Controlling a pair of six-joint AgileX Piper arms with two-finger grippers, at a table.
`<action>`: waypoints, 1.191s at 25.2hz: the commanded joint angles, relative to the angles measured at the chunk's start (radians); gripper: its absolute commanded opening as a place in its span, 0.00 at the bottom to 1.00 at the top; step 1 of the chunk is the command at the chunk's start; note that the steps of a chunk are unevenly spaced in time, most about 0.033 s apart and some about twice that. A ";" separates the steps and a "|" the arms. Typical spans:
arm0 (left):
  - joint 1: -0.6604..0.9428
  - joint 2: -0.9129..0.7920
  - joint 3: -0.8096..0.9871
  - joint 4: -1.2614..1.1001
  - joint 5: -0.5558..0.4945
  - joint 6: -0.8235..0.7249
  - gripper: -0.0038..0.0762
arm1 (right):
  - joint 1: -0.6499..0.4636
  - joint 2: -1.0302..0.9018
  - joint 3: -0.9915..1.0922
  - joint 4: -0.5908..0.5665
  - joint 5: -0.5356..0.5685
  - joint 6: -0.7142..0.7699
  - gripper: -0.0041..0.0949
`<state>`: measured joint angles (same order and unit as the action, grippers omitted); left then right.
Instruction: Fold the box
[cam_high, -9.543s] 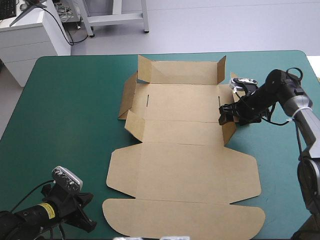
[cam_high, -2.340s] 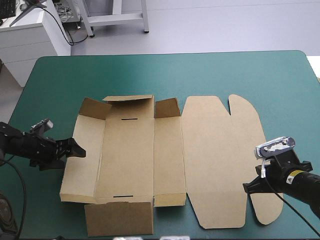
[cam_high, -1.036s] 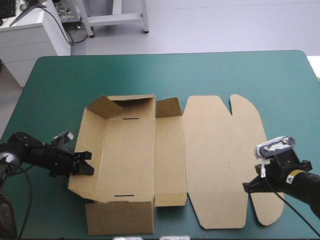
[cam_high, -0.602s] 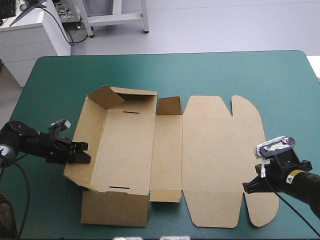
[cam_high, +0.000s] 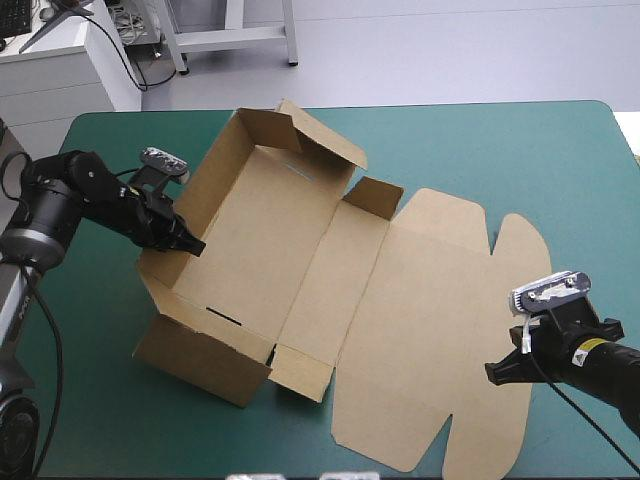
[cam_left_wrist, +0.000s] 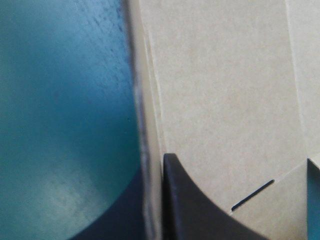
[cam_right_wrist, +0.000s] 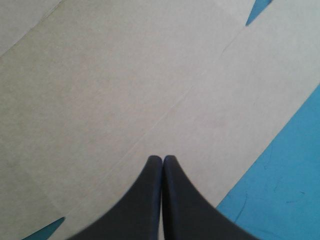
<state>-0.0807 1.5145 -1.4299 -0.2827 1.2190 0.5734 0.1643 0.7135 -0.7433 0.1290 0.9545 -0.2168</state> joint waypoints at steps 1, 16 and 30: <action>-0.106 -0.014 -0.094 0.137 -0.093 -0.003 0.04 | -0.005 -0.001 -0.064 0.005 -0.053 -0.006 0.02; -0.474 0.036 -0.096 0.681 -0.427 -0.081 0.04 | -0.005 -0.001 -0.150 -0.002 -0.046 0.035 0.02; -0.718 0.036 -0.094 1.133 -0.486 -0.189 0.04 | -0.005 -0.001 -0.154 -0.002 -0.051 0.061 0.02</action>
<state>-0.7620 1.5907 -1.4918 0.7172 0.7931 0.4027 0.1643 0.7135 -0.8613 0.1249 0.9630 -0.1614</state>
